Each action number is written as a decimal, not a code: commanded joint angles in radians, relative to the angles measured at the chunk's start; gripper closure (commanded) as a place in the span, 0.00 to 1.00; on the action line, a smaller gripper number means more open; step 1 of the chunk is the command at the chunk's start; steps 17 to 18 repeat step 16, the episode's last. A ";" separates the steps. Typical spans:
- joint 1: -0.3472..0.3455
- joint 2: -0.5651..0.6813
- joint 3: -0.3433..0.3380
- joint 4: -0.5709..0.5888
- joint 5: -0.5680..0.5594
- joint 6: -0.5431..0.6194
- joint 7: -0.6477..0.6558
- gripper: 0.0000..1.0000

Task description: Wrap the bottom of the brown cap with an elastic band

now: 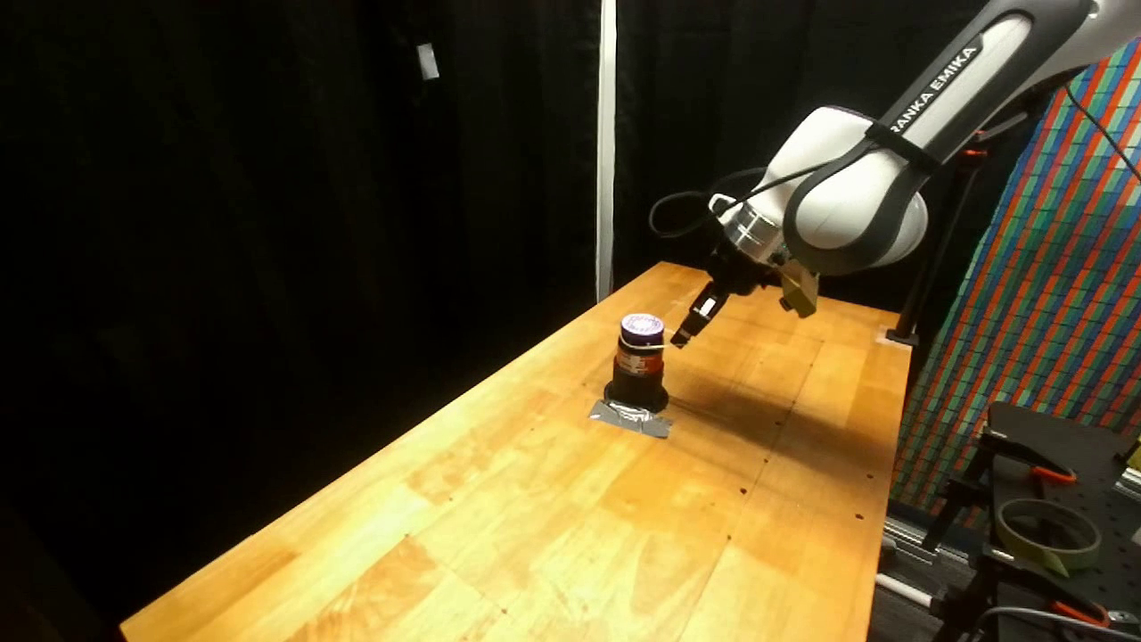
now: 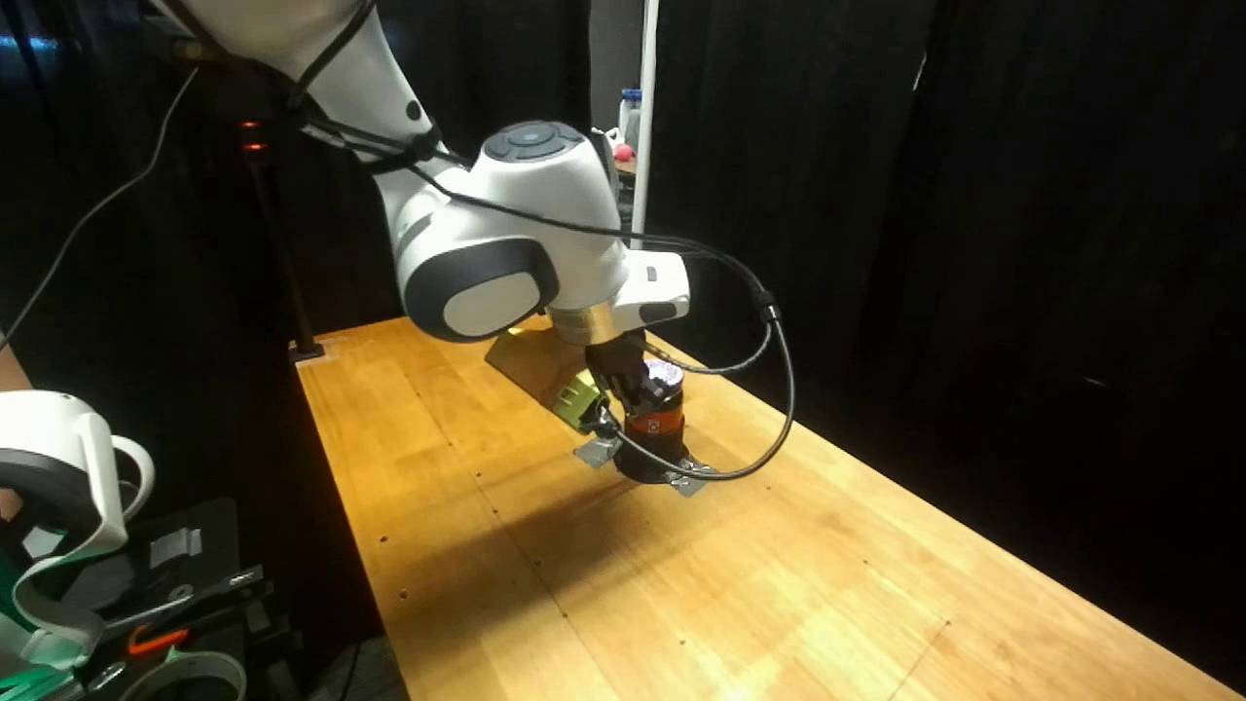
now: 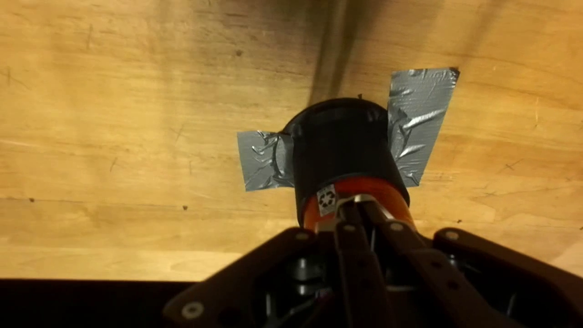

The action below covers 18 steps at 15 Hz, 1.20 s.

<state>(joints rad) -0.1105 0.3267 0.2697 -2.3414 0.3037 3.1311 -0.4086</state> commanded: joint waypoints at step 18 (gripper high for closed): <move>-0.371 0.011 0.157 -0.297 -0.792 0.357 0.370 0.36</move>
